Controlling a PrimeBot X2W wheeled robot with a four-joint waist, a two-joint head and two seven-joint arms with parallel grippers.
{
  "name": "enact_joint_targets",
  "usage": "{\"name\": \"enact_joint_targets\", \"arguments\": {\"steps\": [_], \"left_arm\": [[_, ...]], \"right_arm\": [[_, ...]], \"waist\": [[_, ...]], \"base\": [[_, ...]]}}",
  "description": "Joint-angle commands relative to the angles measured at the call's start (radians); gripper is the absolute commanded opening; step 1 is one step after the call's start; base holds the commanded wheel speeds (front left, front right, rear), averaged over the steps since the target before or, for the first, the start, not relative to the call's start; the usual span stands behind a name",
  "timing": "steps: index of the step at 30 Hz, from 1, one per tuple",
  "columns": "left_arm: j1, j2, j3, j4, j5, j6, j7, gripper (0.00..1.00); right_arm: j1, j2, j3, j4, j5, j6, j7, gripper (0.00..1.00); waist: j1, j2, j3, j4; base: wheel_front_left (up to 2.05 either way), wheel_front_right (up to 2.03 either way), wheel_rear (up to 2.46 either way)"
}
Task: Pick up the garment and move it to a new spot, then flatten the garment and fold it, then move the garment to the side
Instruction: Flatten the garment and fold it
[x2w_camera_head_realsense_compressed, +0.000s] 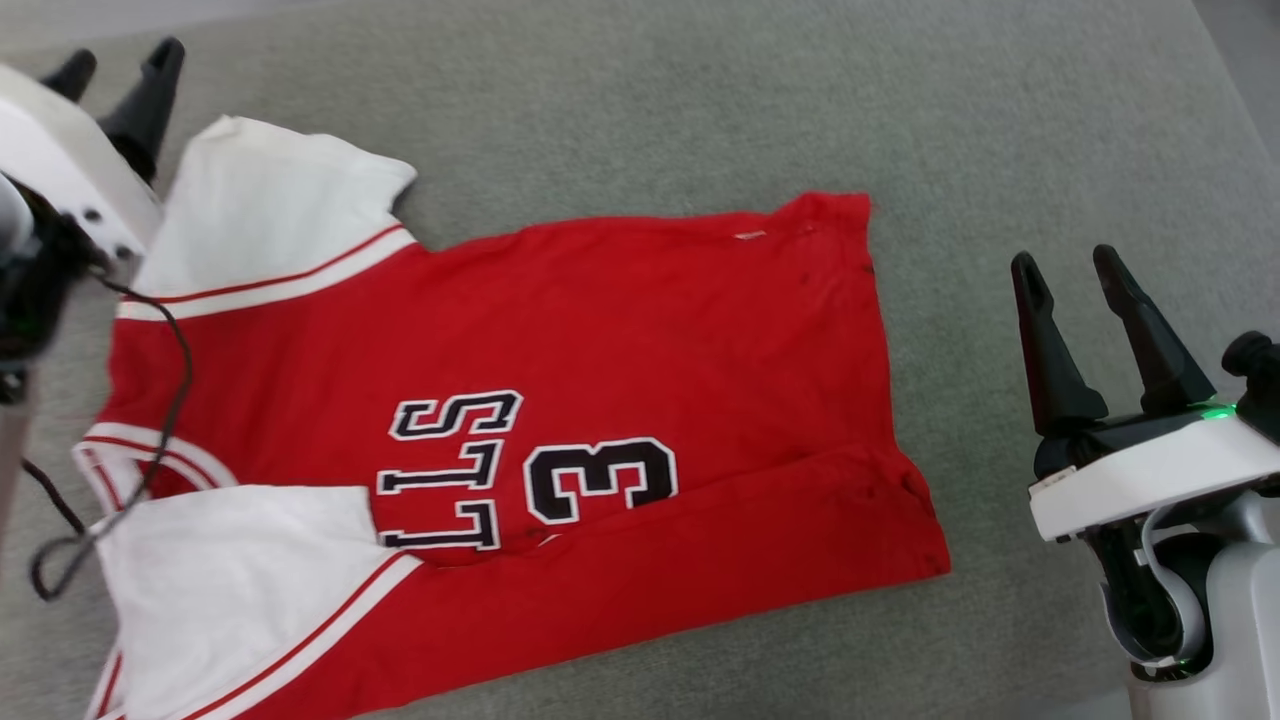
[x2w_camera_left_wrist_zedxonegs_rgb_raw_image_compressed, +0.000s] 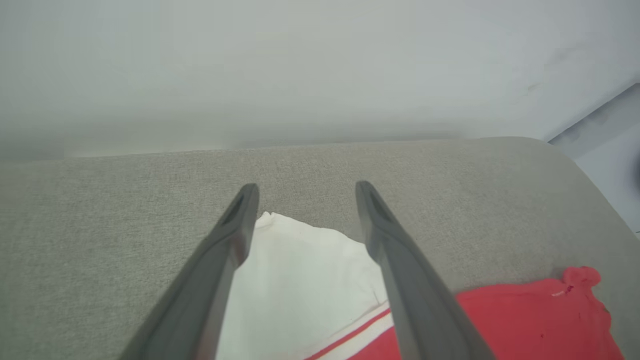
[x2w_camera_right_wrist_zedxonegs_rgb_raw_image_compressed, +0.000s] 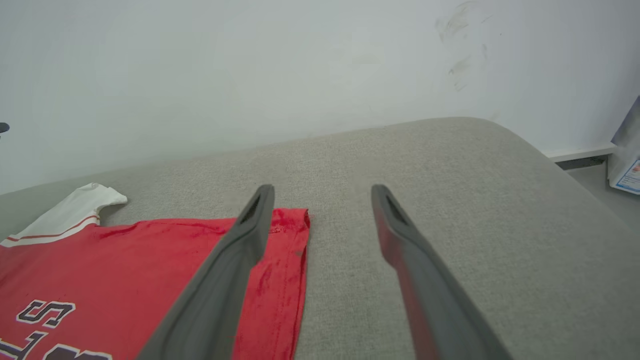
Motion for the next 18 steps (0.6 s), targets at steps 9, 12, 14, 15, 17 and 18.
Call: {"name": "enact_joint_targets", "arguments": {"steps": [9,12,14,15,17,18], "left_arm": [[-0.211,0.107,-0.098,0.161,0.015,-0.007,0.354,1.00],[-0.236,0.128,-0.112,0.197,0.029,0.010,0.409,1.00],[-0.240,0.143,-0.119,0.218,0.028,0.018,0.441,1.00],[-0.239,0.148,-0.117,0.226,0.022,0.020,0.453,1.00],[-0.227,0.144,-0.122,0.246,0.010,0.025,0.480,1.00],[-0.219,0.145,-0.128,0.255,0.011,0.024,0.493,1.00]], "right_arm": [[-0.053,0.022,0.032,0.040,0.029,0.000,-0.044,1.00],[-0.062,0.025,0.046,0.054,0.041,0.000,-0.057,1.00],[-0.067,0.026,0.052,0.065,0.049,-0.001,-0.064,1.00],[-0.068,0.027,0.056,0.071,0.053,0.000,-0.069,1.00],[-0.068,0.028,0.058,0.084,0.058,0.000,-0.074,1.00],[-0.070,0.028,0.061,0.088,0.063,0.000,-0.075,1.00]], "waist": [[-0.0002,0.0000,0.138,-0.108],[-0.0002,0.0000,0.166,-0.127],[-0.0002,0.0000,0.179,-0.137],[-0.0002,0.0000,0.184,-0.141],[-0.0002,0.0000,0.192,-0.146],[-0.0002,0.0000,0.196,-0.149]], "base": [[0.00,0.00,0.00],[0.00,0.00,0.00],[0.00,0.00,0.00],[0.00,0.00,0.00],[0.00,0.00,0.00],[0.00,0.00,0.00]]}}
